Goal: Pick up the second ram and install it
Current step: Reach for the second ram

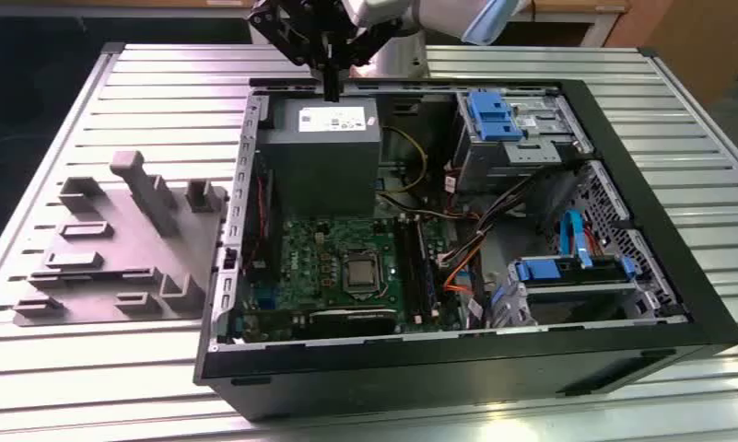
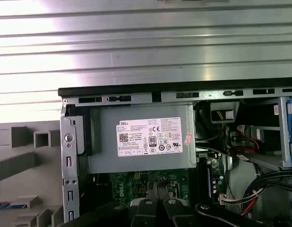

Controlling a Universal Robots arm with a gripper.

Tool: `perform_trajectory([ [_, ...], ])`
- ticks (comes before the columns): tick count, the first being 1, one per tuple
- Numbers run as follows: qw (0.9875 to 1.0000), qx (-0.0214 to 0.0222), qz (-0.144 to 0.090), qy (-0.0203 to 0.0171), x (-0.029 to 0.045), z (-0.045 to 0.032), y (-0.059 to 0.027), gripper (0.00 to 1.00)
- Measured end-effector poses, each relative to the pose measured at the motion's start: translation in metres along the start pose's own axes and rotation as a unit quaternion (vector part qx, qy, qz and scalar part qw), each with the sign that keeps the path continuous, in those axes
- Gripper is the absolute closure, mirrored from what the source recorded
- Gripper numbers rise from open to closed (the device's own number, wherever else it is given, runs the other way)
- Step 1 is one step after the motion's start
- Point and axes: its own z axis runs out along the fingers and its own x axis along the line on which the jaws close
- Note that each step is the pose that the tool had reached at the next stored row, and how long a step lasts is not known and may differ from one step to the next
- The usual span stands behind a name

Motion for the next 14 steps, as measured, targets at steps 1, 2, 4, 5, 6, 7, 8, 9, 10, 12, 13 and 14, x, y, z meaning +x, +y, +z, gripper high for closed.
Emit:
perform_trajectory([
  [1, 1.0000, 0.0000, 0.000, 0.0000, 0.0000, 0.0000, 0.0000, 0.90],
  [2, 1.0000, 0.0000, 0.000, 0.0000, 0.0000, 0.0000, 0.0000, 0.90],
  [4, 1.0000, 0.0000, 0.000, 0.0000, 0.0000, 0.0000, 0.0000, 0.90],
  [5, 1.0000, 0.0000, 0.000, 0.0000, 0.0000, 0.0000, 0.0000, 0.90],
  [6, 1.0000, 0.0000, 0.000, 0.0000, 0.0000, 0.0000, 0.0000, 0.90],
  [7, 1.0000, 0.0000, 0.000, 0.0000, 0.0000, 0.0000, 0.0000, 0.90],
  [8, 1.0000, 0.0000, 0.000, 0.0000, 0.0000, 0.0000, 0.0000, 0.90],
  [9, 1.0000, 0.0000, 0.000, 0.0000, 0.0000, 0.0000, 0.0000, 0.90],
  [10, 1.0000, 0.0000, 0.000, 0.0000, 0.0002, 0.0000, 0.0000, 0.90],
  [12, 1.0000, 0.0001, 0.000, 0.0000, 0.0009, -0.0001, 0.0000, 0.90],
  [13, 1.0000, 0.0000, 0.000, 0.0000, 0.0015, -0.0001, -0.0001, 0.90],
  [14, 1.0000, 0.0000, 0.000, 0.0000, 0.0025, -0.0001, -0.0002, 0.90],
])
